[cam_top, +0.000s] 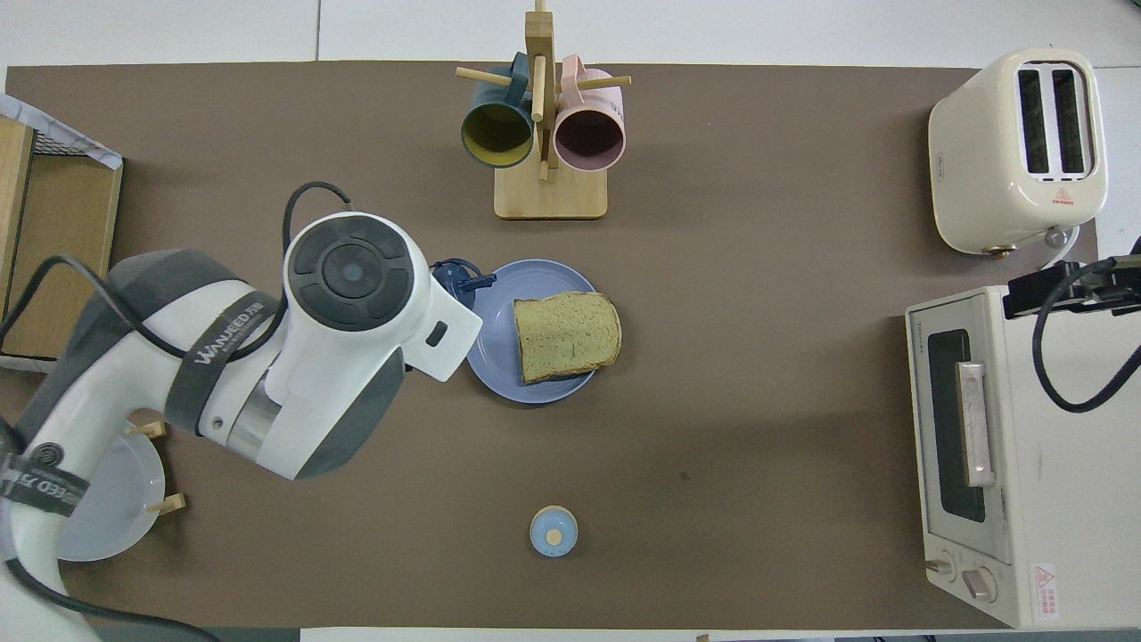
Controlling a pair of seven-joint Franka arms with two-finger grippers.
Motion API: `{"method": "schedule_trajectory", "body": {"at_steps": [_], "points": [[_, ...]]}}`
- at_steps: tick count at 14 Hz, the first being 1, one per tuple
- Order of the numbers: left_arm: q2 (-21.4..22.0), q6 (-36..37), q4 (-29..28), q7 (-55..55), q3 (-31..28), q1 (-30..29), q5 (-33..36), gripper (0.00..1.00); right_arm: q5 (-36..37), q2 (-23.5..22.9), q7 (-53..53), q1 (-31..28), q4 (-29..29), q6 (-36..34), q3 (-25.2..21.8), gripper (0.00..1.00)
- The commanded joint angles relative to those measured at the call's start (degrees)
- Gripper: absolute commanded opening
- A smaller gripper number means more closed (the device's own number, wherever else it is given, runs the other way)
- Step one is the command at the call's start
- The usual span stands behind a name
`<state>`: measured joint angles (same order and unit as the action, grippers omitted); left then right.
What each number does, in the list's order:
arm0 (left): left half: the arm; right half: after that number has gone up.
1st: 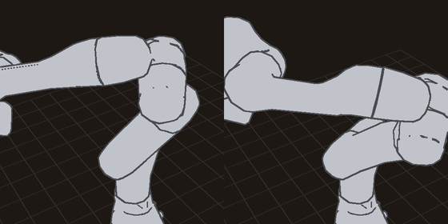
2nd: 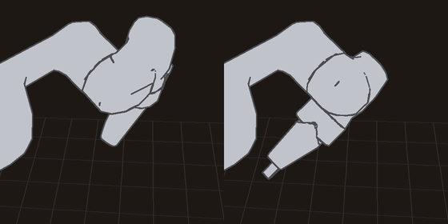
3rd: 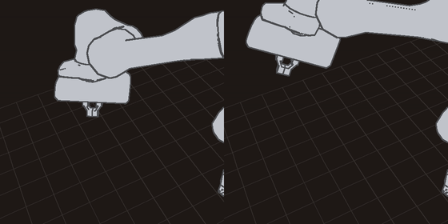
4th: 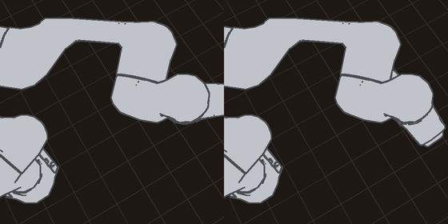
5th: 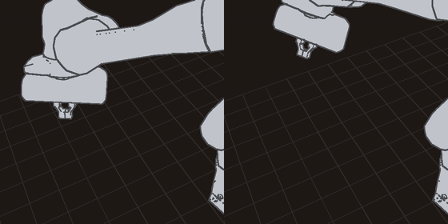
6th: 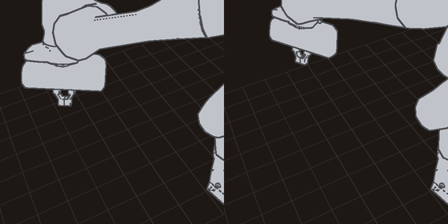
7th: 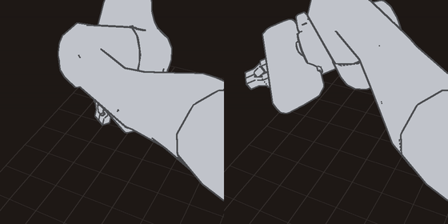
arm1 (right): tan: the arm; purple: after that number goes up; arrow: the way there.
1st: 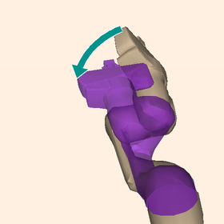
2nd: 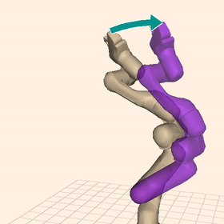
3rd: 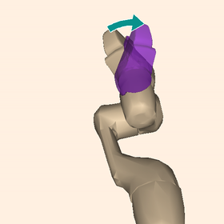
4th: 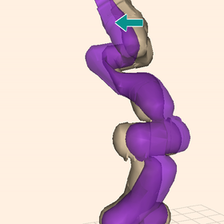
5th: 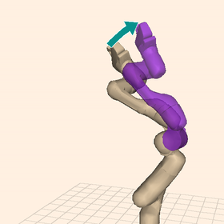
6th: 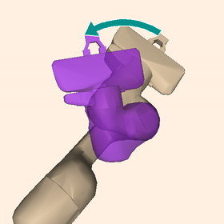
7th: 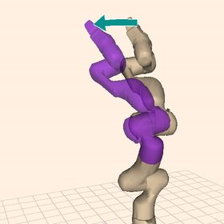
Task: Put bread on plate and add seasoning
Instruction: 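Move the open bottle over the plate with the left gripper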
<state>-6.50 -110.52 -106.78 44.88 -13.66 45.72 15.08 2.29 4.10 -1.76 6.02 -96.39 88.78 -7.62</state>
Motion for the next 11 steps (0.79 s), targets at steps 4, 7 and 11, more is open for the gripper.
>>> {"method": "schedule_trajectory", "body": {"at_steps": [4, 7, 11], "points": [[-5.5, 1.6, 1.7, -9.0, -0.6, 7.2, 15.6, 0.00, 0.3, 0.4, -0.5, -0.1, -0.5, 0.2, 0.0, 1.00], [-8.5, 4.9, 1.8, -12.1, -0.6, 10.3, 23.2, 0.00, 0.4, -0.8, -0.9, -1.0, 0.2, 0.3, 0.3, 1.00], [-13.5, 8.5, 4.2, -15.8, -0.7, 12.1, 30.2, 0.00, 0.4, -1.3, -0.9, -2.0, 1.4, -0.4, 1.8, 1.00]]}}
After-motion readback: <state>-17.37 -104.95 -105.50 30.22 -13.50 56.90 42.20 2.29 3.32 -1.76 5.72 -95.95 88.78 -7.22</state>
